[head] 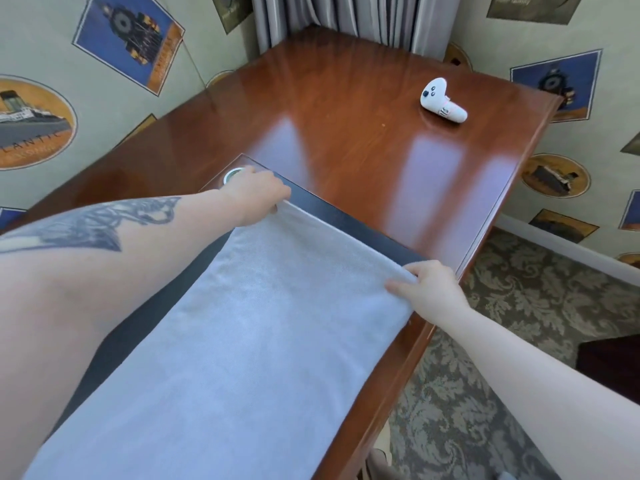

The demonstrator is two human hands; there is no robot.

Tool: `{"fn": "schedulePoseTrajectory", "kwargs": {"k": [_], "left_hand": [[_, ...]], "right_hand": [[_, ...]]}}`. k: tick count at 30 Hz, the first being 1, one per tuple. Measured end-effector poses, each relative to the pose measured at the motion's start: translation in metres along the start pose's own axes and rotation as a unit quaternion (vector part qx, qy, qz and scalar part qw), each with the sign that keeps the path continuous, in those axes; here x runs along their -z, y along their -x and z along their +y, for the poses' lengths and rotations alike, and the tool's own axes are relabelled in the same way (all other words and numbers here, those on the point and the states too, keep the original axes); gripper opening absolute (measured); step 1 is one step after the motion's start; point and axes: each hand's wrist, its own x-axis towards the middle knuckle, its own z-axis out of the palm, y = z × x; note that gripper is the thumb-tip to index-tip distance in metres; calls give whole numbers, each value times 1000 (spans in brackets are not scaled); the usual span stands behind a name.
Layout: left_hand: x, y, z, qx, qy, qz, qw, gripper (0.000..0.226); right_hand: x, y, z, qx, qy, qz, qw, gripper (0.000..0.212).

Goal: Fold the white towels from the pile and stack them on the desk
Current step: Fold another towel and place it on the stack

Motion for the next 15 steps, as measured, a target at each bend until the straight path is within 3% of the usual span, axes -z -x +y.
{"fn": "schedulePoseTrajectory", "kwargs": {"k": [3, 6, 9, 12, 15], "left_hand": [[11, -2, 0, 64, 80, 47, 994, 21], [9, 15, 0, 68, 110, 55, 990, 21], [-7, 47, -8, 70, 138, 95, 983, 29], [-20, 88, -14, 39, 157, 124, 979, 32], [-26, 125, -19, -32, 121, 216, 968, 38]], "right_hand": [[14, -1, -12, 11, -2, 97, 995, 10], [11, 17, -17, 54, 2, 126, 991, 5], [-4, 39, -17, 117, -16, 132, 984, 15], [-24, 64, -20, 179, 11, 146, 973, 18], [-41, 92, -23, 268, 27, 146, 952, 26]]}}
